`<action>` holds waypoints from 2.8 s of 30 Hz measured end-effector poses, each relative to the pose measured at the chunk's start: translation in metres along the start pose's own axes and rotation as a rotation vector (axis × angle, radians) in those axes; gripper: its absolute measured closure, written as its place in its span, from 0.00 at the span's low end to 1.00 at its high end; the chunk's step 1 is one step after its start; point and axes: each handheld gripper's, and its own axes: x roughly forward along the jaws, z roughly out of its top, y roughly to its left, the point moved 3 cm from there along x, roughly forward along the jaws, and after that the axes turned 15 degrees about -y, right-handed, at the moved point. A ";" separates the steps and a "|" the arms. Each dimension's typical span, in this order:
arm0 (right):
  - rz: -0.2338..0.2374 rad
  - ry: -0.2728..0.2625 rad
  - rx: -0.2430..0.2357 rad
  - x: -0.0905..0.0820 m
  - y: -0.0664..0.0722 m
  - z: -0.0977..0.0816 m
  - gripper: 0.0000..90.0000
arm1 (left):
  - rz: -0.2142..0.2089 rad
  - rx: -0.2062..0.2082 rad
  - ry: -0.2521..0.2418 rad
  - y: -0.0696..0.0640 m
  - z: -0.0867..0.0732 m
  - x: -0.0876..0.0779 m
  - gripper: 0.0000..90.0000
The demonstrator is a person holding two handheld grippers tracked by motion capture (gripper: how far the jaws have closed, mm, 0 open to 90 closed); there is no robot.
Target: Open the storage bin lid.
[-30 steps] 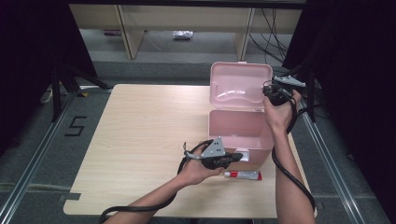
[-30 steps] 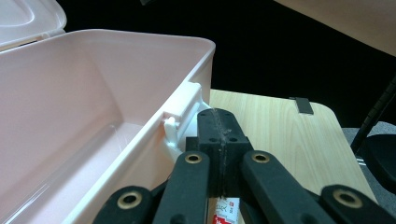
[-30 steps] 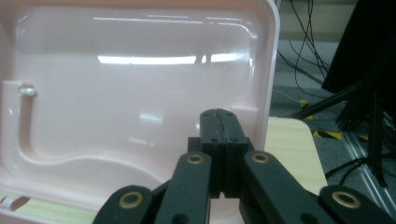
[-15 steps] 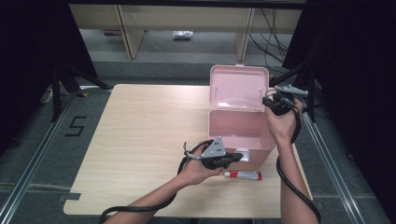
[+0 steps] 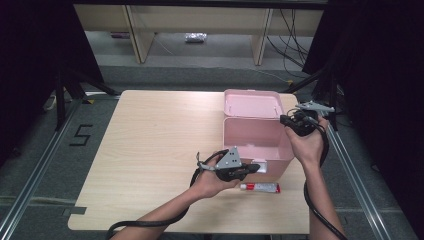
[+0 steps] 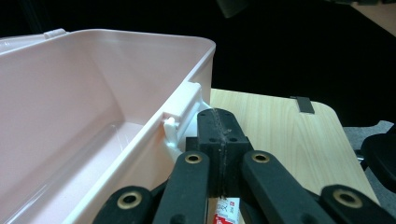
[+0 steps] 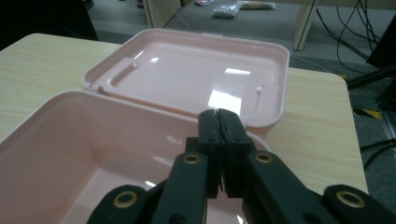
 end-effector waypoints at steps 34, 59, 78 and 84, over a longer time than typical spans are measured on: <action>0.145 0.006 -0.060 -0.073 0.031 -0.049 0.95 | -0.003 0.016 0.013 -0.004 0.002 0.002 0.93; 0.231 0.086 -0.118 -0.100 0.046 -0.075 0.90 | 0.066 0.037 -0.026 -0.003 0.032 -0.064 0.71; 0.274 0.209 -0.167 -0.105 0.037 -0.105 0.83 | 0.113 0.056 -0.029 0.008 0.033 -0.088 0.53; 0.272 0.230 -0.165 -0.104 0.038 -0.110 0.82 | 0.116 0.059 -0.026 0.009 0.034 -0.090 0.52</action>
